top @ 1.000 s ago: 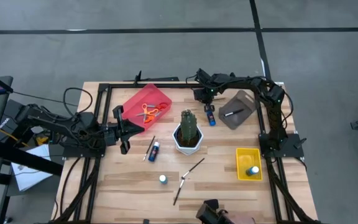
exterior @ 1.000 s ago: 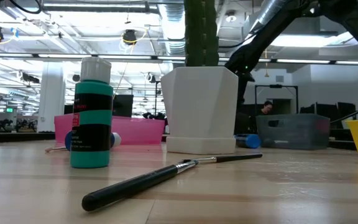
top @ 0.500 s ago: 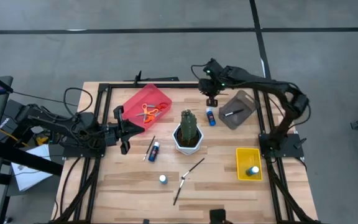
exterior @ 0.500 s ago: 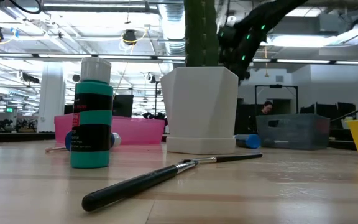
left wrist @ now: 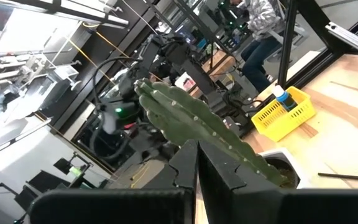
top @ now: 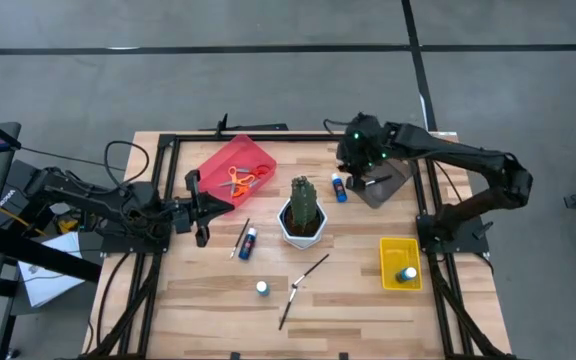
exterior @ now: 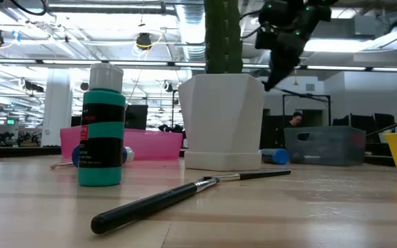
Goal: Pick & Place Paint Supplies
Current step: Put the lash into the black bin
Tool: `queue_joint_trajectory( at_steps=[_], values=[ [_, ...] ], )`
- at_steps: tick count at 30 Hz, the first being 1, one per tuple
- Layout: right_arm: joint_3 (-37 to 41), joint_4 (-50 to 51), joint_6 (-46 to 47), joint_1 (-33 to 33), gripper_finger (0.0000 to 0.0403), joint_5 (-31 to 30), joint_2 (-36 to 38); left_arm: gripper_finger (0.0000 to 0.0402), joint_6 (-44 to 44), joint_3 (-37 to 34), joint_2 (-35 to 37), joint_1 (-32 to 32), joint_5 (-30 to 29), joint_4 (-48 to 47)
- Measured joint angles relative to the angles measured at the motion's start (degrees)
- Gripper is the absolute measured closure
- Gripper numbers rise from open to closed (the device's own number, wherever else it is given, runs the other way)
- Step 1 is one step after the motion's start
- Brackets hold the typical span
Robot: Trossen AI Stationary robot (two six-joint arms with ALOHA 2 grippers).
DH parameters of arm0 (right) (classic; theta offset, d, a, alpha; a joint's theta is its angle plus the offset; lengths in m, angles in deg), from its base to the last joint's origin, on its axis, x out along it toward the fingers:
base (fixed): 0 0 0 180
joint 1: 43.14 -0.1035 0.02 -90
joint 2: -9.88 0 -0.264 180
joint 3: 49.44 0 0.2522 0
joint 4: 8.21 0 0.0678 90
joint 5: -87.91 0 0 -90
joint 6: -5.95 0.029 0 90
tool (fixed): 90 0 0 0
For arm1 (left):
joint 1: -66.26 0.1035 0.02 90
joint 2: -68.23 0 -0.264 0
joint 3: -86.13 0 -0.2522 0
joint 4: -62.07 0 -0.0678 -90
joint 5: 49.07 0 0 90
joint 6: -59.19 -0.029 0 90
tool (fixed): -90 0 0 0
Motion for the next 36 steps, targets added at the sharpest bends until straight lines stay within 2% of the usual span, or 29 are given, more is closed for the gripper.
queue_joint_trajectory(
  at_steps=[14, 18, 22, 26, 33, 36],
  values=[
    [0.2, 14.6, 14.1, -11.7, 0.0394, 0.4, 0.0, 0.0395, 0.0, 0.0, 0.0, 0.0, 0.0, -0.1],
    [0.2, 20.0, 16.5, -13.8, 0.0394, -2.7, 0.0, 0.0395, 0.2, 0.0, 0.0, 0.0, 0.0, -0.2],
    [0.8, 24.0, 17.1, -13.8, 0.0394, -4.4, 0.0, 0.0395, 0.2, 0.0, 0.0, 0.0, 0.0, -0.3],
    [5.0, 25.8, 16.8, -13.4, 0.0394, -3.9, 0.7, 0.0395, 0.4, 0.0, 0.0, 0.0, 0.0, -0.3],
    [13.4, 20.8, 16.4, -11.0, 0.0394, -3.7, 3.4, 0.0395, 0.3, 0.0, 0.0, 0.0, 0.0, -0.1],
    [15.8, 20.1, 15.4, -9.8, 0.0394, -1.8, 3.6, 0.0395, 0.2, 0.0, 0.0, 0.0, 0.0, 0.0]
  ],
)
